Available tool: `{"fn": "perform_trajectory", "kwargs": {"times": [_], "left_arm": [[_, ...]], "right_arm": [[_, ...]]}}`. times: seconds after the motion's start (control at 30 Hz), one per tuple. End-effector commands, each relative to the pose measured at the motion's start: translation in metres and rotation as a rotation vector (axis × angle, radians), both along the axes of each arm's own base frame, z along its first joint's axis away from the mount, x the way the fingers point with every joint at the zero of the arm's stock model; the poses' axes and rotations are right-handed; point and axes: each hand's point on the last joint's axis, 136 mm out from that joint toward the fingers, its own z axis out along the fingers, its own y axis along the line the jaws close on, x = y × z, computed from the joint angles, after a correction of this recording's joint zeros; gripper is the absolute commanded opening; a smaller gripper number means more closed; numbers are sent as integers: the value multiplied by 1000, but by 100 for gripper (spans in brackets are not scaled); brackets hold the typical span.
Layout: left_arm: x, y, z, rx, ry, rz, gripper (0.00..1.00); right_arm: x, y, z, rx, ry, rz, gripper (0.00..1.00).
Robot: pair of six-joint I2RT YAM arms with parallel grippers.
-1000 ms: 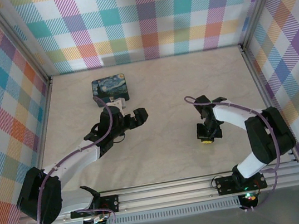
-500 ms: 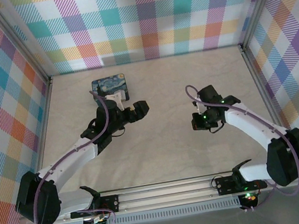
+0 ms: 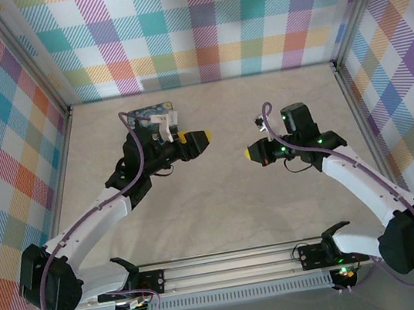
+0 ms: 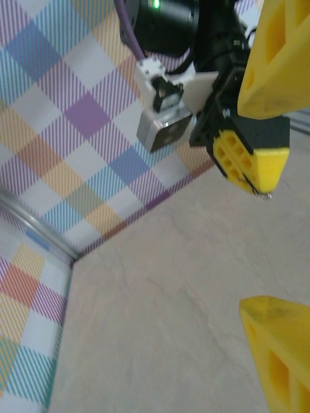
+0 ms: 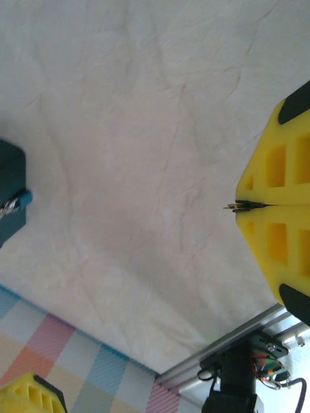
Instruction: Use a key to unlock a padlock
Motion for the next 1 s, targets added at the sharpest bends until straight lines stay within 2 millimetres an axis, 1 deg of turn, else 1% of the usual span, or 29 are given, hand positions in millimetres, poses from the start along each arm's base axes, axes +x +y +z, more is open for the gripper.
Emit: {"fn": "perform_trajectory", "kwargs": {"times": [0.0, 0.13, 0.27, 0.43, 0.7, 0.97], "left_arm": [[-15, -17, 33, -43, -98, -117, 70], [-21, -27, 39, -40, -118, -172, 67], [-24, -35, 41, -38, -123, -212, 63], [-29, -47, 41, -36, -122, -265, 60], [-37, -59, 38, -33, -121, -337, 55], [-43, -70, 32, -29, -109, -398, 48]], "right_arm": [[-5, 18, 47, 109, -165, 130, 0], [-10, 23, 62, 136, -229, 200, 0], [-16, 28, 76, 172, -295, 263, 0], [-24, 34, 86, 206, -328, 349, 0], [-26, 38, 86, 207, -329, 403, 0], [-25, 41, 85, 208, -317, 409, 0]]}}
